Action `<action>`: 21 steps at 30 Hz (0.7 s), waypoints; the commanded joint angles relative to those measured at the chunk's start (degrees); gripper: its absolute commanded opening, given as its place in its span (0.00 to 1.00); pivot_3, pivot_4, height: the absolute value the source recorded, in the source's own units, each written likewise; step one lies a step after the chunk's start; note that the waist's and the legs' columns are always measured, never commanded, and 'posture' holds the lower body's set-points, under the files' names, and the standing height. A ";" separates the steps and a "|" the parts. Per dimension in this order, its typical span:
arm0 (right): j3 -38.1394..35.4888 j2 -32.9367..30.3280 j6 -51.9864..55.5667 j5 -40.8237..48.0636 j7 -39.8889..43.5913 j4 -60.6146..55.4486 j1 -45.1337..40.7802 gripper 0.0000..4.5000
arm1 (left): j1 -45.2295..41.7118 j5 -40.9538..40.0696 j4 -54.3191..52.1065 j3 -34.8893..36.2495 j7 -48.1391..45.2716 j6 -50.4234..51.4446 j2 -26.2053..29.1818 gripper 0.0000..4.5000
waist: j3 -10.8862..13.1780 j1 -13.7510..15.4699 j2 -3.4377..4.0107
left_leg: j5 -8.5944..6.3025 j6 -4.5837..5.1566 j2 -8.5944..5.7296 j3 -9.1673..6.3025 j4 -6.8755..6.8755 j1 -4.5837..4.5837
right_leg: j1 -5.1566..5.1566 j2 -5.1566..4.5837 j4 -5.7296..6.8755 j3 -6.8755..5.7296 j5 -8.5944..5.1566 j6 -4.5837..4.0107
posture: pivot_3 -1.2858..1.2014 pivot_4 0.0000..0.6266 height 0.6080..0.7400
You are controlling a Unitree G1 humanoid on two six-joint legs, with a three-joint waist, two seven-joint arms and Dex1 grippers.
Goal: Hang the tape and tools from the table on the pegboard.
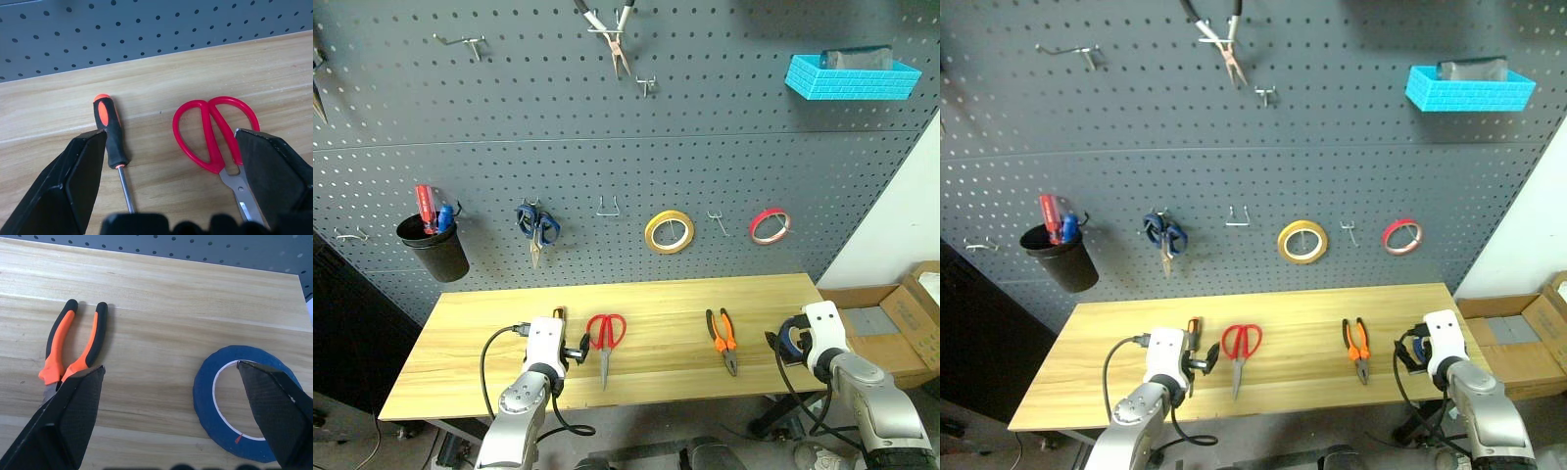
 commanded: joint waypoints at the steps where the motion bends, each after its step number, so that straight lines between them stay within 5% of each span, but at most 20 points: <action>1: -0.22 -0.82 -1.48 -0.19 0.38 -1.45 -1.24 1.00 | -0.83 0.11 -0.73 0.22 0.30 -1.47 0.04 0.99 | 0.00 0.00 0.00 | 0.00 0.00 0.00 0.00 0.00 0.00 | 0.00 0.00 0.00 0.00 0.00 0.00 | 0.47 0.01 1.00; 11: 0.15 1.01 -0.03 0.35 -1.16 -0.80 -6.02 1.00 | -5.02 0.74 0.23 -2.26 -3.46 -2.73 2.22 0.99 | 0.06 -0.07 -0.01 | 0.00 0.00 0.00 0.02 0.02 0.02 | 0.02 0.00 0.02 0.01 0.01 0.01 | 0.47 0.05 1.00; 21: -2.15 3.51 4.87 2.45 -2.90 3.10 -8.44 1.00 | -23.21 1.89 6.61 -17.05 -23.52 -10.81 4.99 0.99 | 1.57 -0.18 0.04 | -0.03 0.06 -0.06 0.07 0.04 -0.03 | 0.06 -0.01 -0.05 0.11 0.03 0.04 | 0.46 0.16 1.00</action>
